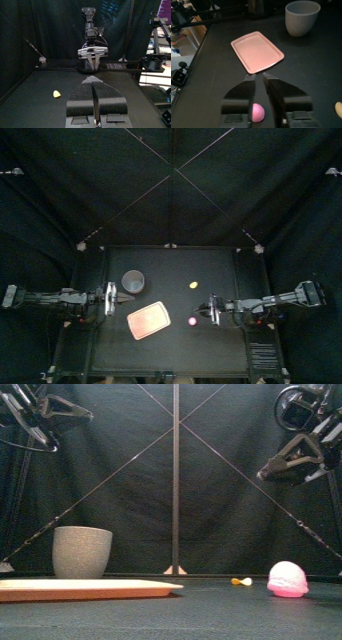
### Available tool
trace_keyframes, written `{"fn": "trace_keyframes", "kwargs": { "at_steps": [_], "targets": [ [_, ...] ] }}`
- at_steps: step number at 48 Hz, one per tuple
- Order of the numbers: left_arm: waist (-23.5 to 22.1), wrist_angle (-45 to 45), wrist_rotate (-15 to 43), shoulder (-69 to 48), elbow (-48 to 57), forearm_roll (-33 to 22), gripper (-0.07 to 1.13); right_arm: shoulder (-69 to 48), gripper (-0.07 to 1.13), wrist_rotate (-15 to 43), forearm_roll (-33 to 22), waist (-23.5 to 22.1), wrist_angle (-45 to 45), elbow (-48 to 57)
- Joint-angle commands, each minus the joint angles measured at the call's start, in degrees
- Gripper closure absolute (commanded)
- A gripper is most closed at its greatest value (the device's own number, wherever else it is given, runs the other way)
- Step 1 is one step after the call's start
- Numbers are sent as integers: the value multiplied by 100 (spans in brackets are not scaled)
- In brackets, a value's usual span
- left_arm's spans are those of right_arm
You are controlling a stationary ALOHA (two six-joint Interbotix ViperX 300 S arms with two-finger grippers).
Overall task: Pick the pink ball then place it in the grey bowl
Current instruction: Pick the pink ball
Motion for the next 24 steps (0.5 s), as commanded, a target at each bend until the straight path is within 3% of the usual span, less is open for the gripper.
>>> {"fn": "trace_keyframes", "kwargs": {
  "at_steps": [1,5,24],
  "targets": [
    [114,-62,-18,26,-79,0,101,422,11,70,308,26,-97,-193],
    [123,-62,-26,35,-79,0,101,817,0,62,387,79,-88,-237],
    [193,-62,-9,35,9,0,101,2435,1,79,272,387,914,-914]
  ]
}}
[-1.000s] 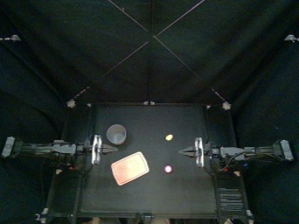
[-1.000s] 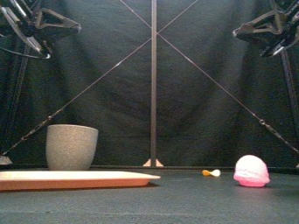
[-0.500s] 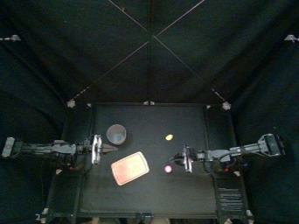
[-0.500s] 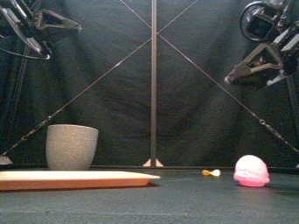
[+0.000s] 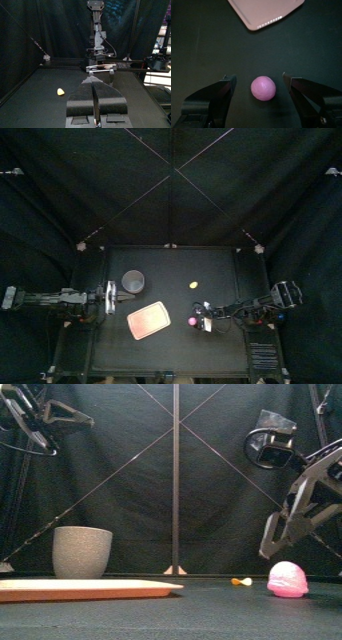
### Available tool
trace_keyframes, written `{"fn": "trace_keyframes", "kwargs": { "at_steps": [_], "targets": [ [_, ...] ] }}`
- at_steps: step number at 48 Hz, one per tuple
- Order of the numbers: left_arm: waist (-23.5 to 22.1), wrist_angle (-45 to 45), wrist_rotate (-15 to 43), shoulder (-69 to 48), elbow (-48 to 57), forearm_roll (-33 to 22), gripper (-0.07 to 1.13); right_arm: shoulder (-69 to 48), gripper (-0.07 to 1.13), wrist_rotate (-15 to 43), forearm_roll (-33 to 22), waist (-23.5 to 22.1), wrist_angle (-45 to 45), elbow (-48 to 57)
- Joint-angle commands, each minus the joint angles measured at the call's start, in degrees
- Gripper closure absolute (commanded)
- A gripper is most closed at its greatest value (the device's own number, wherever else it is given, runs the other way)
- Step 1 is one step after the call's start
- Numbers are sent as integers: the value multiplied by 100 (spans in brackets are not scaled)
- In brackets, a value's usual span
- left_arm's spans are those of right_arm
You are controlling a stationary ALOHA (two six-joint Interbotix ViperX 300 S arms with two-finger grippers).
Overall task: Pick the pink ball then place it in the grey bowl
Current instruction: Pick the pink ball
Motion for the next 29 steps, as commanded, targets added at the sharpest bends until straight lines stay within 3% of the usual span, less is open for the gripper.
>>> {"fn": "trace_keyframes", "kwargs": {
  "at_steps": [1,17,29],
  "targets": [
    [35,-53,0,35,-62,0,101,272,1,-18,-26,-26,290,-308],
    [35,-53,-26,35,18,0,101,677,4,-9,-229,-35,870,-483],
    [35,-53,-26,35,70,0,101,659,35,-18,-229,-53,923,-563]
  ]
}}
